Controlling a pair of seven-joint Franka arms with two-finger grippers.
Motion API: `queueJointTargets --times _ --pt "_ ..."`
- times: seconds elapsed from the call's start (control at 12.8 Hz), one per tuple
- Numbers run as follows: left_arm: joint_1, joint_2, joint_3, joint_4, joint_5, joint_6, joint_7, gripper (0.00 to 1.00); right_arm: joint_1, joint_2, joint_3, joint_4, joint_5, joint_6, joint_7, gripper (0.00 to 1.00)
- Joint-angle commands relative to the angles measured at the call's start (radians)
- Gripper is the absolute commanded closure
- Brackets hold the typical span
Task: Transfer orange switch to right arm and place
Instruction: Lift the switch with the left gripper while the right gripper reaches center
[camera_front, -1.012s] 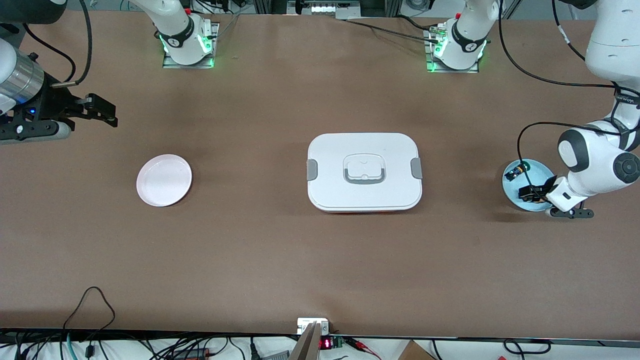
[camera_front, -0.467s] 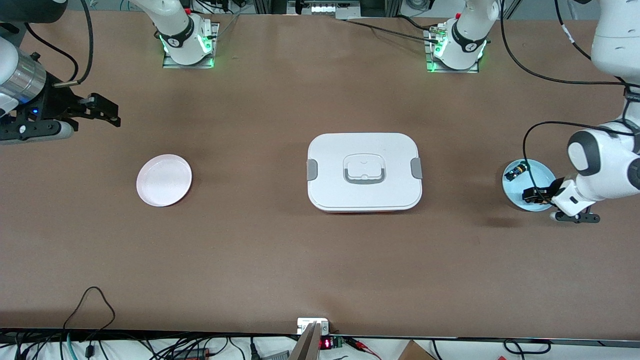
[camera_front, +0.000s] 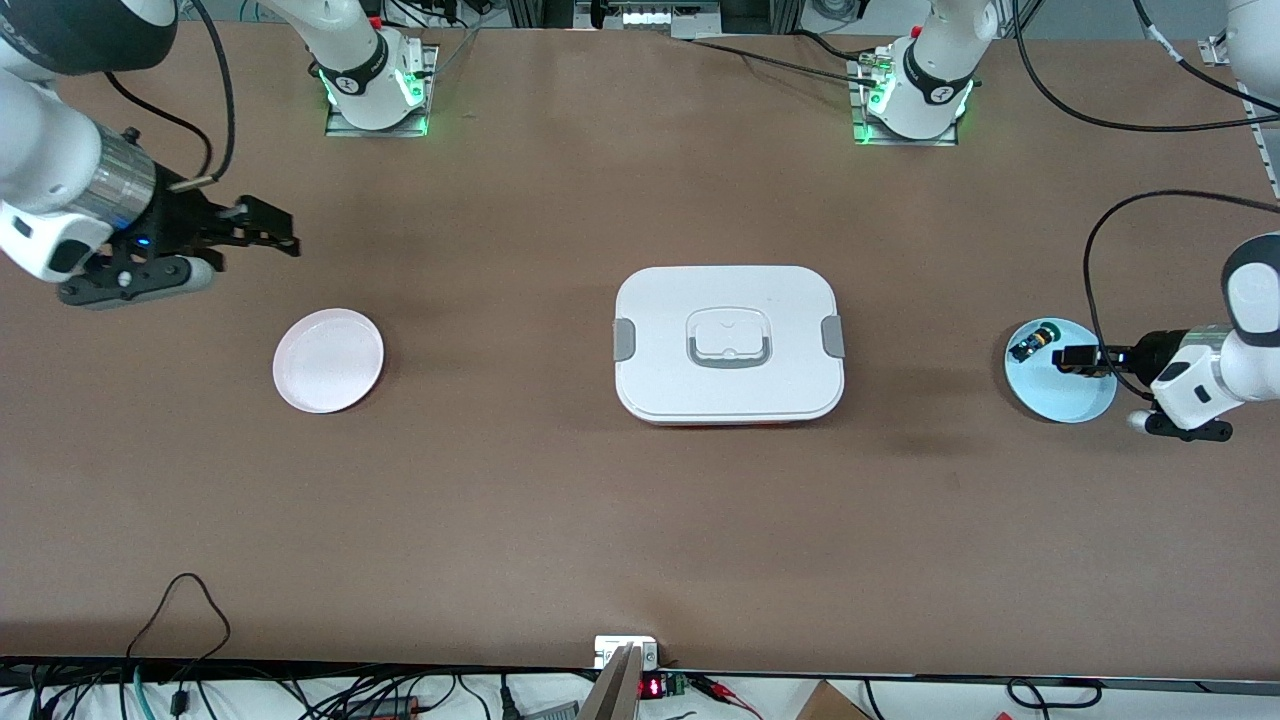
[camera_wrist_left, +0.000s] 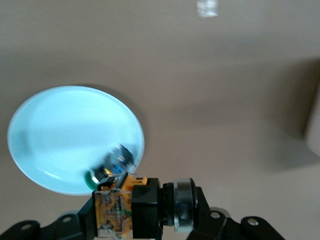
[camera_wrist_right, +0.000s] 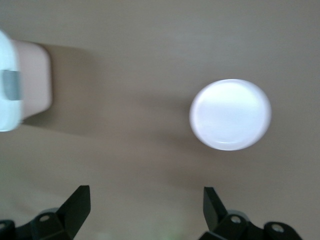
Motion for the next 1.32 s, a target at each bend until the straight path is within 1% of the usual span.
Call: queueJointTargets --times 0.0,0.08,0.16,0.23,0.31,0.39,0.54,0.62,0.7,0.78,0.86,0.93,1.01,1.09,1.25 --pt "0.011 0.014 -0.063 0.114 -0.026 -0.164 0.024 0.71 -0.018 0.03 -0.01 0.007 0.155 -0.014 -0.021 0.0" --pt "0.016 0.014 -0.099 0.136 -0.058 -0.204 0.024 0.73 -0.019 0.032 -0.01 0.003 0.187 -0.013 -0.019 0.0" --pt "0.017 0.011 -0.121 0.153 -0.104 -0.235 0.033 0.74 -0.019 0.033 -0.01 0.003 0.223 -0.013 -0.021 0.0" --pt "0.014 0.011 -0.136 0.18 -0.155 -0.267 0.066 0.76 -0.019 0.035 -0.01 -0.009 0.278 -0.01 -0.021 0.0" --pt "0.017 0.011 -0.164 0.202 -0.211 -0.294 0.123 0.76 -0.021 0.035 -0.01 -0.029 0.353 -0.002 -0.021 0.0" --pt "0.019 0.011 -0.182 0.205 -0.309 -0.3 0.178 0.76 -0.028 0.036 -0.01 -0.055 0.437 0.001 -0.021 0.0" --pt "0.011 0.012 -0.186 0.202 -0.476 -0.298 0.267 0.76 -0.045 0.047 -0.01 -0.102 0.609 -0.001 -0.021 0.0" --pt "0.008 0.012 -0.195 0.196 -0.544 -0.292 0.312 0.76 -0.048 0.049 -0.01 -0.125 0.684 -0.002 -0.021 0.0" --pt "0.008 0.012 -0.218 0.196 -0.601 -0.282 0.359 0.76 -0.048 0.053 -0.01 -0.144 0.741 -0.01 -0.019 0.0" --pt "0.008 0.014 -0.239 0.19 -0.665 -0.263 0.417 0.76 -0.05 0.055 -0.01 -0.17 0.804 -0.013 -0.017 0.0" --pt "0.004 0.022 -0.265 0.179 -0.756 -0.239 0.462 0.76 -0.05 0.058 -0.01 -0.193 0.858 -0.013 -0.014 0.0" --pt "-0.01 0.025 -0.299 0.17 -0.825 -0.184 0.519 0.76 -0.048 0.064 -0.01 -0.213 0.916 -0.014 -0.01 0.0" --pt "-0.03 0.025 -0.337 0.167 -0.868 -0.118 0.588 0.76 -0.047 0.075 -0.01 -0.23 0.953 -0.014 -0.008 0.0" --pt "-0.051 0.025 -0.365 0.167 -0.902 -0.061 0.631 0.76 -0.044 0.081 -0.01 -0.234 0.971 -0.014 -0.004 0.0" --pt "-0.114 0.025 -0.4 0.165 -0.96 0.055 0.784 0.76 -0.039 0.093 -0.009 -0.237 1.013 -0.016 0.117 0.0"
